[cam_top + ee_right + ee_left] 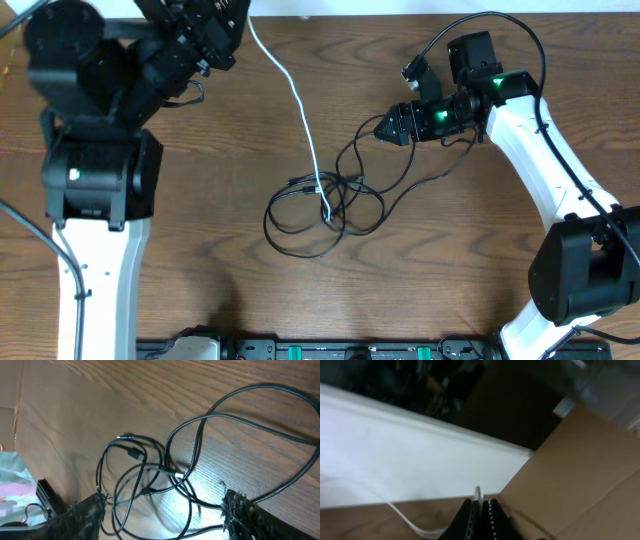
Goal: Untangle cables
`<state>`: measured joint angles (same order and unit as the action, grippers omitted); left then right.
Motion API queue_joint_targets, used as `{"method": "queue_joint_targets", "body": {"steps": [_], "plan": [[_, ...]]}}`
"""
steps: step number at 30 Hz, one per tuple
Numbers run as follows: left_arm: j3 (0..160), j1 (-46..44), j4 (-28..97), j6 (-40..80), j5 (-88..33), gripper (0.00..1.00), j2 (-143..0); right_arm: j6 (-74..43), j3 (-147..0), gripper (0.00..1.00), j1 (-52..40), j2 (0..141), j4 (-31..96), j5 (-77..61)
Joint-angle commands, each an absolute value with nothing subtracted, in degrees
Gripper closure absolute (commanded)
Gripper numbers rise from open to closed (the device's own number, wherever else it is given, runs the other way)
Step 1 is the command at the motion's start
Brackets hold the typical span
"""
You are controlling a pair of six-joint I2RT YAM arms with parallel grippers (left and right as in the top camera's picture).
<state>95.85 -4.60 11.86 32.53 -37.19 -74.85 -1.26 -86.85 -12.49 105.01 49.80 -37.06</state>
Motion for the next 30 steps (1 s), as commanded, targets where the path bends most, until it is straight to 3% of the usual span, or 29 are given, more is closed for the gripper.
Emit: {"method": "queue_joint_targets", "body": {"steps": [1,6,12,18,30], "plan": [[96.68,-4.45,9.61,36.1,-36.97,0.92,-73.49,-0.1,-87.88,0.26,-12.34,105.16,49.28,-38.33],[96.68,-4.45,7.55,39.57,-32.69,0.93,-73.06,1.04,-87.88,0.26,-12.97,105.16,48.64,-38.94],[96.66,-4.45,8.86,39.99,-26.46,0.92,-73.6,10.94,-87.88,0.25,-14.81,105.16,48.88,-47.77],[96.66,-4.45,8.86,48.49,-15.9,0.92,-74.22,17.69,-87.88,0.25,-16.75,105.16,48.8,-54.39],[96.66,-4.45,9.54,50.48,-14.22,0.92,-74.24,25.12,-86.54,0.28,-23.27,105.16,51.66,-55.83]]}}
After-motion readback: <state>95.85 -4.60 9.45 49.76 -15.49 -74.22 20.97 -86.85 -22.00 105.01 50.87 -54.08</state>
